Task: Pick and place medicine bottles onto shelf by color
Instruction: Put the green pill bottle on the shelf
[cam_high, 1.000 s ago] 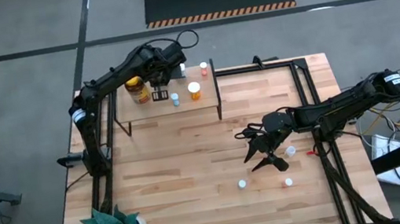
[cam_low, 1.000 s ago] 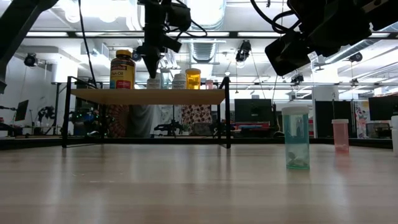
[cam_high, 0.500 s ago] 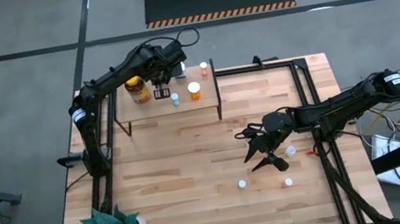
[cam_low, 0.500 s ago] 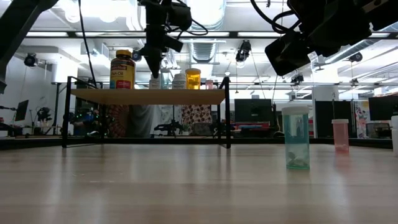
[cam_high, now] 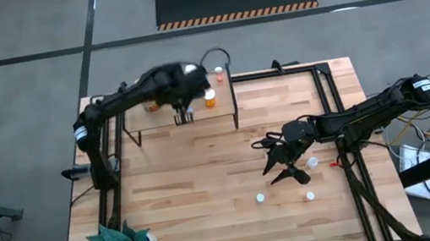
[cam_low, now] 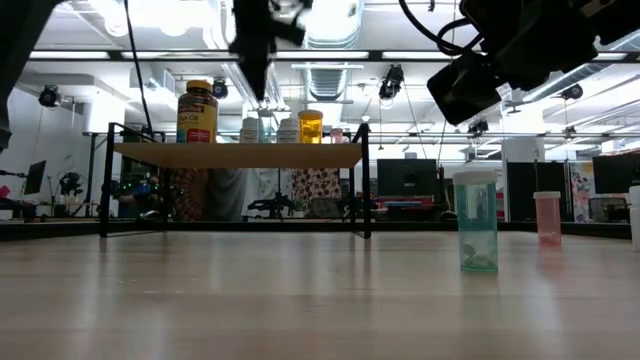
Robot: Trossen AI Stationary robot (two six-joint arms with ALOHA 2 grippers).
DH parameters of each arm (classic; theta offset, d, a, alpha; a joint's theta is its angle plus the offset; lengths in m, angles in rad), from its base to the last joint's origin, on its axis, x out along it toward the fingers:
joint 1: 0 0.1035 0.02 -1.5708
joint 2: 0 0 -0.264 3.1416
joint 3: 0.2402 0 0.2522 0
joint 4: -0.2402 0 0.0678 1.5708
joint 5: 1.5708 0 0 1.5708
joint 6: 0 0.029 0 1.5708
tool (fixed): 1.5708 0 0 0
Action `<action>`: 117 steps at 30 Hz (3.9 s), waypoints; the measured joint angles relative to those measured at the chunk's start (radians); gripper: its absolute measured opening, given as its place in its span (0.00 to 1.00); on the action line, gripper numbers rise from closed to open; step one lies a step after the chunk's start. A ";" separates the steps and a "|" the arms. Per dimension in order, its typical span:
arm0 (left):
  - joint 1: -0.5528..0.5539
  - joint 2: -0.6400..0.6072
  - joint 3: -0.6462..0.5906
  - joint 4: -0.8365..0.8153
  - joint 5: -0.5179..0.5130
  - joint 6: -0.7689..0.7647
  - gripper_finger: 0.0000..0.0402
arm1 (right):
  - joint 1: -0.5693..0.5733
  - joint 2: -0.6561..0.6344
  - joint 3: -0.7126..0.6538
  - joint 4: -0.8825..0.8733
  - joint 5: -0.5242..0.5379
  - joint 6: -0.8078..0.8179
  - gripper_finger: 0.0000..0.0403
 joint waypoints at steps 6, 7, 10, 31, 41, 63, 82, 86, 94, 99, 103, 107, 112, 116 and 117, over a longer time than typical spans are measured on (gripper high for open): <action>-0.255 -0.054 -0.001 0.067 0.005 -0.155 0.02 | 0.013 0.000 0.000 0.014 0.021 0.060 0.44; -0.296 -0.062 -0.002 0.087 0.005 -0.175 0.02 | 0.025 0.000 0.000 0.017 0.050 0.071 0.44; -0.419 -0.078 -0.010 0.151 -0.003 -0.204 0.02 | 0.071 0.008 0.003 0.024 0.141 0.085 0.44; -0.750 -0.157 -0.235 0.534 -0.226 -0.177 0.02 | 0.278 0.122 0.005 0.074 0.446 0.203 0.49; -0.754 -0.226 -0.315 0.600 -0.238 -0.176 0.02 | 0.277 0.305 0.066 0.111 0.438 0.226 0.62; -0.757 -0.287 -0.388 0.647 -0.245 -0.166 0.02 | 0.277 0.405 0.145 0.030 0.443 0.189 0.32; -0.753 -0.545 -0.784 1.070 -0.246 0.107 0.02 | -0.153 0.163 0.708 -0.651 0.446 -0.024 0.31; -0.749 -0.634 -0.880 1.170 -0.246 0.151 0.02 | -0.344 0.221 0.817 -0.676 0.443 -0.110 0.31; -0.748 -0.767 -0.988 1.261 -0.246 0.166 0.02 | -0.599 0.427 0.940 -0.654 0.231 -0.124 0.30; -0.748 -0.806 -1.018 1.285 -0.246 0.169 0.02 | -0.647 0.526 0.989 -0.660 0.213 -0.144 0.30; -0.748 -0.825 -1.040 1.293 -0.245 0.169 0.02 | -0.653 0.561 1.009 -0.685 0.202 -0.151 0.30; -0.748 -0.828 -1.043 1.297 -0.246 0.168 0.02 | -0.653 0.565 1.011 -0.698 0.200 -0.155 0.30; -0.748 -0.825 -1.043 1.301 -0.245 0.173 0.02 | -0.653 0.571 1.010 -0.707 0.201 -0.135 0.32; -0.748 -0.823 -1.043 1.301 -0.245 0.174 0.02 | -0.653 0.583 1.009 -0.710 0.205 -0.132 0.37; -0.748 -0.823 -1.043 1.301 -0.245 0.174 0.02 | -0.653 0.584 1.009 -0.710 0.207 -0.132 0.38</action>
